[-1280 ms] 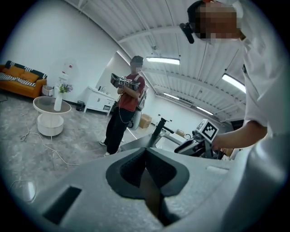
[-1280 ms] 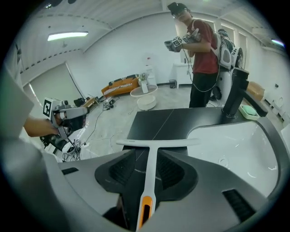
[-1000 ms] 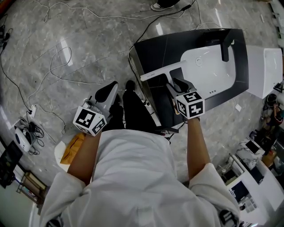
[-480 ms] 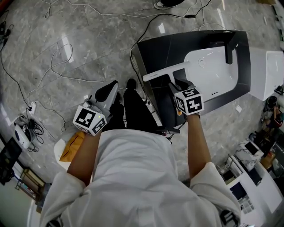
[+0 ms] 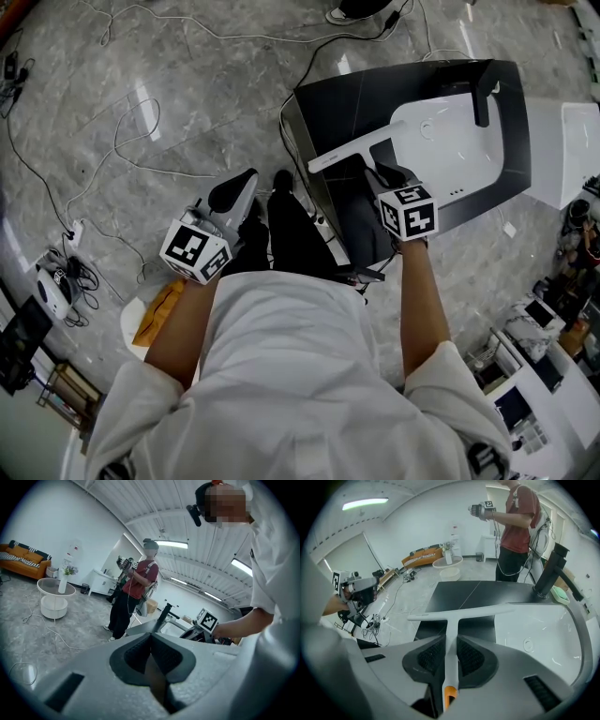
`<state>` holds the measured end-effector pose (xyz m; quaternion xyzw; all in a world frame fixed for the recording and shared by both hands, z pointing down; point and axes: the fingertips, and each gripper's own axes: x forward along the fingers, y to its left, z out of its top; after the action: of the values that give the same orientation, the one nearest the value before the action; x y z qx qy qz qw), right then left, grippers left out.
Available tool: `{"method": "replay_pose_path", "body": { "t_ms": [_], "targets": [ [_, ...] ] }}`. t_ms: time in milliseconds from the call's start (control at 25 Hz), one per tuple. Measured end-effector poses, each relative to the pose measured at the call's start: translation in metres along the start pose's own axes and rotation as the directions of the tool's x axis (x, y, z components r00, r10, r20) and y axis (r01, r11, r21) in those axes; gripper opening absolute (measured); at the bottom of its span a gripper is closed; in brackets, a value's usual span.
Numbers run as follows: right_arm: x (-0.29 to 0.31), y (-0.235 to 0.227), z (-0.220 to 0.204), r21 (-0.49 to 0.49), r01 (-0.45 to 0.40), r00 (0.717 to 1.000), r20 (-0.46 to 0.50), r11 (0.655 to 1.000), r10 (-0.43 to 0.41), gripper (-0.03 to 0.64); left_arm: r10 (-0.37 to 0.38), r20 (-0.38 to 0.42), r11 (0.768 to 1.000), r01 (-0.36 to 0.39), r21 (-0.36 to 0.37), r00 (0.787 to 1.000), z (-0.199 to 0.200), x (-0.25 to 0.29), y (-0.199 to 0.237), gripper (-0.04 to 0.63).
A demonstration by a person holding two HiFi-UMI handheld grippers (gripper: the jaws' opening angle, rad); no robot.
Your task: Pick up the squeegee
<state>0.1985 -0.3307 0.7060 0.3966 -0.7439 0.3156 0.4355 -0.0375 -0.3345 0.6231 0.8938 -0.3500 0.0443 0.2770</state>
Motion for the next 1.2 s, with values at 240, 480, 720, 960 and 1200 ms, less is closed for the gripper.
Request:
{"method": "replay_pose_path", "body": {
  "t_ms": [240,480,720,960,1200],
  "targets": [
    [-0.042,0.013,0.024,-0.01,0.034,0.99,0.137,0.999,-0.032,0.075,-0.008,0.039,0.999,0.006,0.033,0.999,0.018,-0.021,-0.011,0.015],
    [-0.101,0.044,0.06,-0.01,0.079,0.944,0.324,0.997,-0.071,0.075,-0.07,0.089,0.994,0.061,0.095,0.994,0.055,-0.046,-0.029,0.015],
    [-0.174,0.081,0.1,-0.009,0.129,0.849,0.517,0.992,-0.106,0.075,-0.171,0.136,0.971,0.144,0.189,0.976,0.104,-0.072,-0.064,0.017],
    [-0.253,0.109,0.13,0.011,0.182,0.703,0.697,0.983,-0.138,0.075,-0.226,0.191,0.945,0.167,0.28,0.955,0.153,-0.095,-0.087,0.015],
    [-0.319,0.137,0.142,0.039,0.213,0.536,0.831,0.976,-0.15,0.075,-0.27,0.23,0.911,0.172,0.374,0.935,0.194,-0.116,-0.113,0.015]
  ]
}}
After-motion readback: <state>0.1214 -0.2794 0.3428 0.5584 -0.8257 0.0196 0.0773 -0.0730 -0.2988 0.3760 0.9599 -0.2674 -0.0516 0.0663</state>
